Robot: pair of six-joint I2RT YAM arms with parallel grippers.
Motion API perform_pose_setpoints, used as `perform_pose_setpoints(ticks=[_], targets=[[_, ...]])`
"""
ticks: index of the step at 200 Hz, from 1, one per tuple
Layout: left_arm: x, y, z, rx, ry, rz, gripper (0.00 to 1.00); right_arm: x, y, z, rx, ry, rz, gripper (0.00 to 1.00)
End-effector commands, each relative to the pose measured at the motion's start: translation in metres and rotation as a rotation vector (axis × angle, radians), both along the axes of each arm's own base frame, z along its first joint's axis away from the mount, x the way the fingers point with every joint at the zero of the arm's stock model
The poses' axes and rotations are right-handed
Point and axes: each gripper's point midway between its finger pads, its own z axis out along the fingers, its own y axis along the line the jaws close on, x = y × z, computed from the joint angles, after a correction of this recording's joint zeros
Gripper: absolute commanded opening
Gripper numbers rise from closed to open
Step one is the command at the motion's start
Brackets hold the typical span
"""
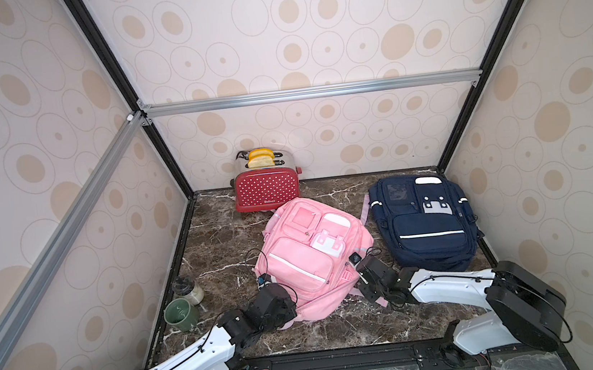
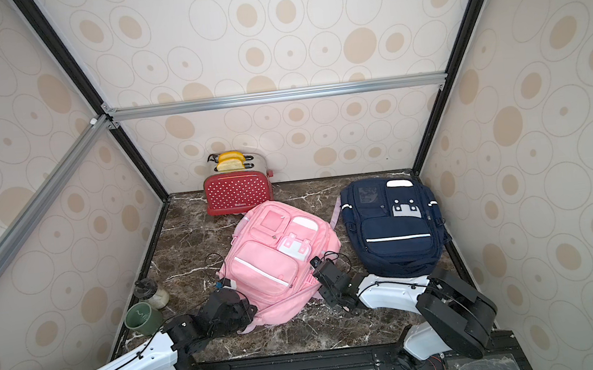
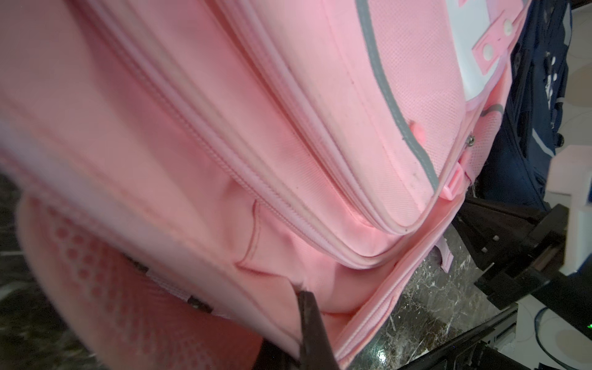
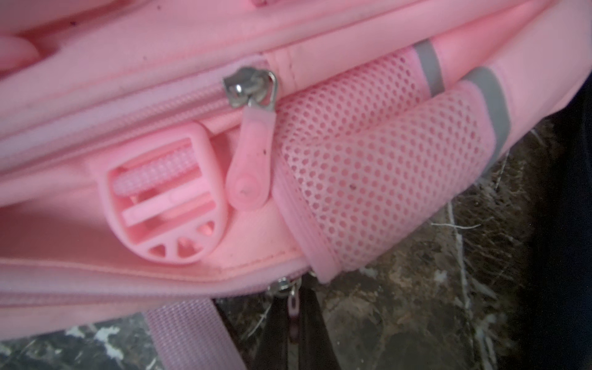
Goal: Zip up the backpack
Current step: Zip the zipper on the backpack, then place the backpack at the center of the board.
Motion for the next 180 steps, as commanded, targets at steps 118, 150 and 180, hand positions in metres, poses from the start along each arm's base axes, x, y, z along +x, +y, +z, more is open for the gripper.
perform_pose_setpoints(ticks=[118,150,180], targets=[[-0.004,-0.021,-0.027,-0.025,0.071,-0.043,0.0,0.097,-0.021,0.014,-0.125,-0.087,-0.121,0.0],[-0.001,-0.049,-0.029,0.021,0.071,-0.103,0.05,0.104,-0.018,0.014,-0.079,-0.059,-0.118,0.0],[0.009,-0.065,-0.03,0.017,0.065,-0.116,0.19,0.112,-0.011,0.015,-0.06,-0.048,-0.092,0.0]])
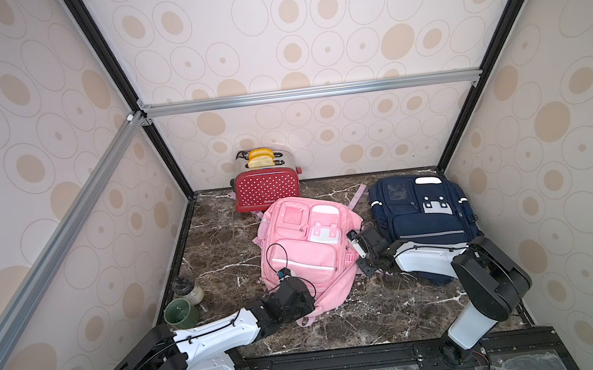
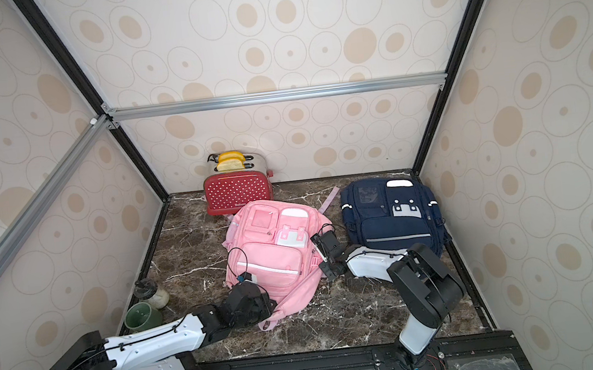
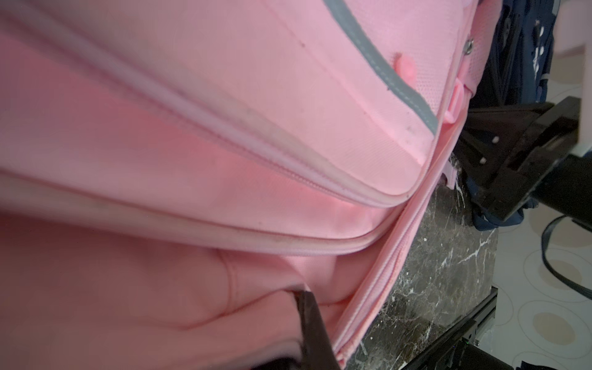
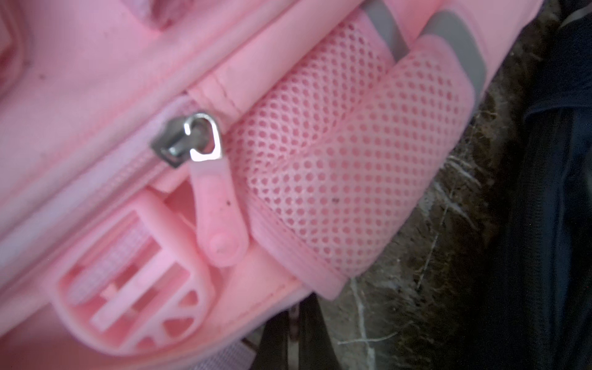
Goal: Zip up the backpack
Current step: Place the backpack at the center of the board.
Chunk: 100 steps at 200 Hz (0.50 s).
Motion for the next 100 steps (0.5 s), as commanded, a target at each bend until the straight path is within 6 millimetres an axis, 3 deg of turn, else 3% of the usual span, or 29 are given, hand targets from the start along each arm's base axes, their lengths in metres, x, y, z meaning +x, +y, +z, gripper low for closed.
perform_pose_setpoints(ticks=[1,52,84,100], targets=[[-0.004,0.0,-0.013,0.069,0.023,-0.036,0.19,0.029,-0.001,0.014,0.005,-0.069,-0.037,0.0],[0.003,-0.01,-0.011,0.101,0.018,-0.058,0.35,0.039,0.002,0.013,0.014,-0.02,-0.022,0.01],[0.002,-0.011,-0.012,0.108,0.022,-0.074,0.51,0.034,-0.001,0.016,0.015,-0.01,-0.025,0.25],[0.003,-0.012,-0.008,0.118,0.015,-0.085,0.73,0.028,-0.005,0.026,0.008,0.012,-0.04,0.47]])
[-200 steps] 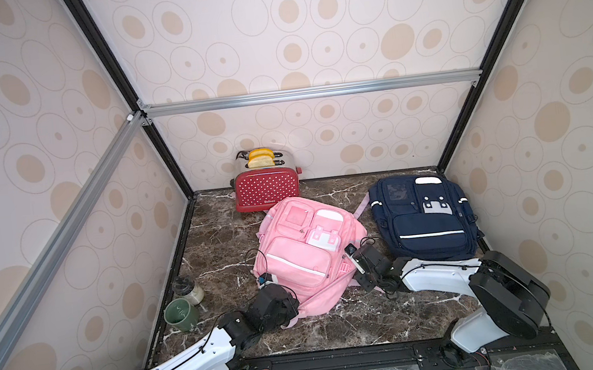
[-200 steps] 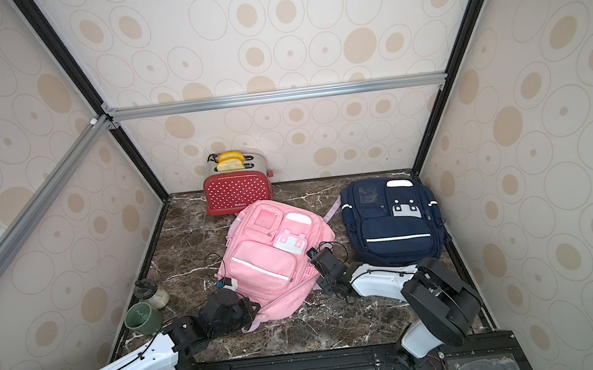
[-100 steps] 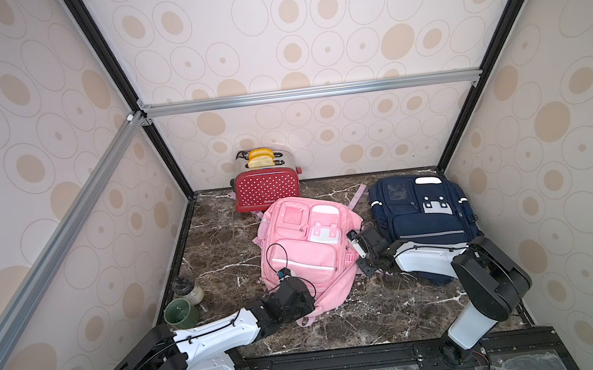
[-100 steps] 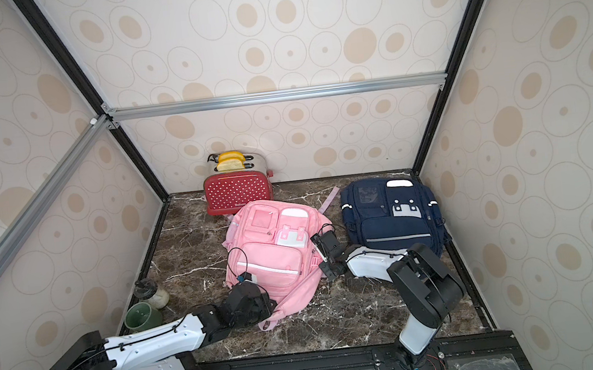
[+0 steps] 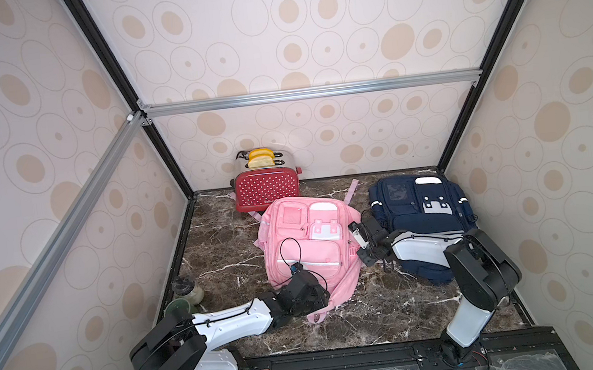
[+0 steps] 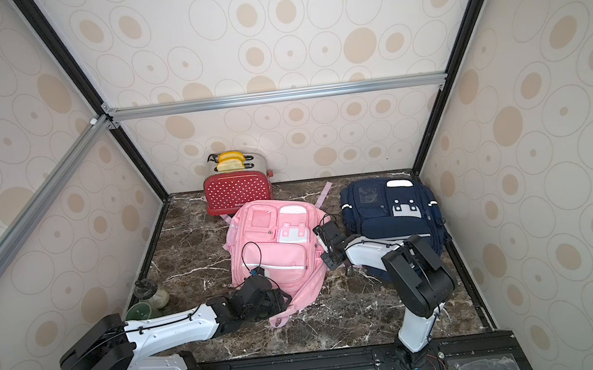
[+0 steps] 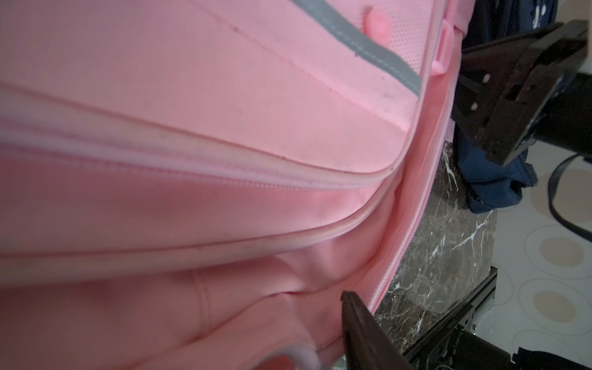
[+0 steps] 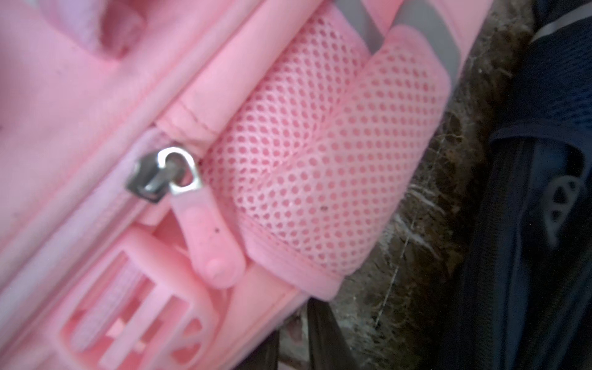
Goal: Zip up the backpack
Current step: Place the backpack at the center of the board, then move the backpack to the center of the board.
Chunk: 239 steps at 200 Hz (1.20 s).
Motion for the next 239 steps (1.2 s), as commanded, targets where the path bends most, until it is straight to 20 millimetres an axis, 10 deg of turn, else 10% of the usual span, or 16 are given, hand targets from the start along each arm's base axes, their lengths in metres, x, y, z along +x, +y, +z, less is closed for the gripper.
perform_pose_setpoints(ticks=[1,15,57,110,134,175,239], targets=[[-0.005,0.015,-0.014,0.117,0.017,-0.016,0.74,0.001,0.001,0.024,0.027,-0.011,-0.015,0.48],[-0.003,0.019,-0.007,0.151,-0.008,-0.027,0.98,-0.008,0.0,0.04,0.065,-0.006,-0.017,0.59],[0.012,0.051,0.029,0.334,-0.144,-0.019,0.99,-0.032,-0.015,0.093,0.166,-0.108,-0.04,0.78],[0.03,0.087,0.064,0.575,-0.3,-0.03,0.99,-0.002,-0.077,0.113,0.084,-0.231,-0.173,0.84],[0.03,0.07,0.063,0.516,-0.295,-0.073,0.99,0.022,-0.107,0.098,0.172,-0.199,-0.3,0.79],[0.032,0.04,0.053,0.417,-0.271,-0.118,0.99,0.031,-0.108,0.037,0.244,0.084,-0.333,0.38],[0.053,0.06,0.096,0.548,-0.425,-0.076,0.99,-0.006,-0.071,0.004,0.447,0.287,-0.293,0.34]])
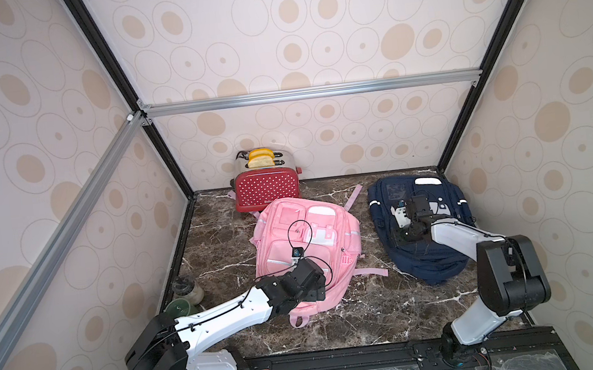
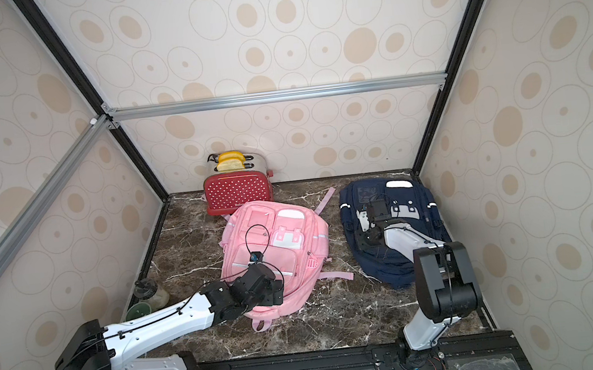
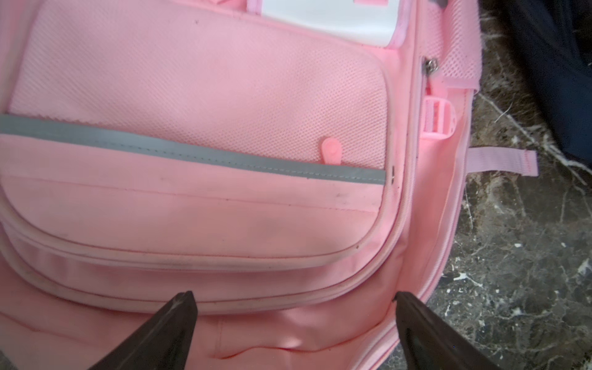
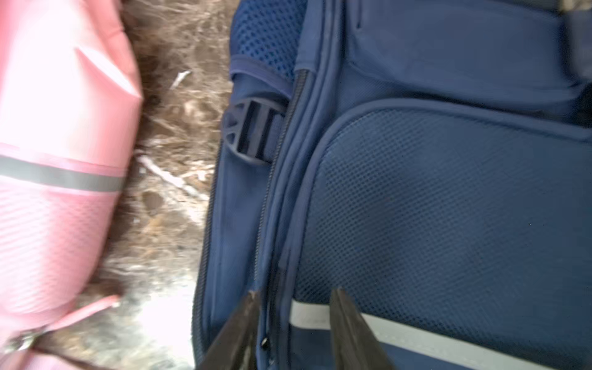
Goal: Zip up the backpack
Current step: Move the backpack to the center of the board.
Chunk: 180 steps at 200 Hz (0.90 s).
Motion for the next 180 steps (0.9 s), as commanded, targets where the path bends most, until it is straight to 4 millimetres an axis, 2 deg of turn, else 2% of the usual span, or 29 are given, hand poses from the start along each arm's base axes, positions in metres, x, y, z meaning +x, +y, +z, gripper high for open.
perform_pose_setpoints(ticks=[1,21,26,37,65,87,119,156,180], targets=[[0.018,0.015,0.043,0.066,-0.151,0.016,0.99,-0.038,0.027,-0.026,0.151,0.152,0.049,0.34],[0.027,0.035,0.059,0.127,-0.227,0.049,0.99,-0.055,0.036,-0.04,0.143,0.182,0.077,0.32],[0.03,0.04,0.06,0.13,-0.232,0.06,0.99,-0.062,0.047,-0.042,0.125,0.186,0.113,0.32],[0.034,0.049,0.06,0.119,-0.214,0.079,0.99,-0.068,0.052,-0.043,0.097,0.184,0.124,0.34],[0.038,0.066,0.062,0.148,-0.218,0.108,0.99,-0.071,0.047,-0.032,0.08,0.143,0.099,0.31],[0.038,0.072,0.063,0.173,-0.23,0.119,0.99,-0.088,0.043,-0.026,0.079,0.159,0.121,0.31],[0.043,0.07,0.06,0.189,-0.225,0.115,0.99,-0.117,0.044,-0.025,0.131,0.213,0.126,0.33],[0.052,0.057,0.055,0.199,-0.201,0.091,0.99,-0.131,0.036,-0.022,0.13,0.214,0.085,0.33],[0.056,0.051,0.053,0.197,-0.197,0.086,0.99,-0.138,0.038,-0.017,0.134,0.215,0.098,0.43]])
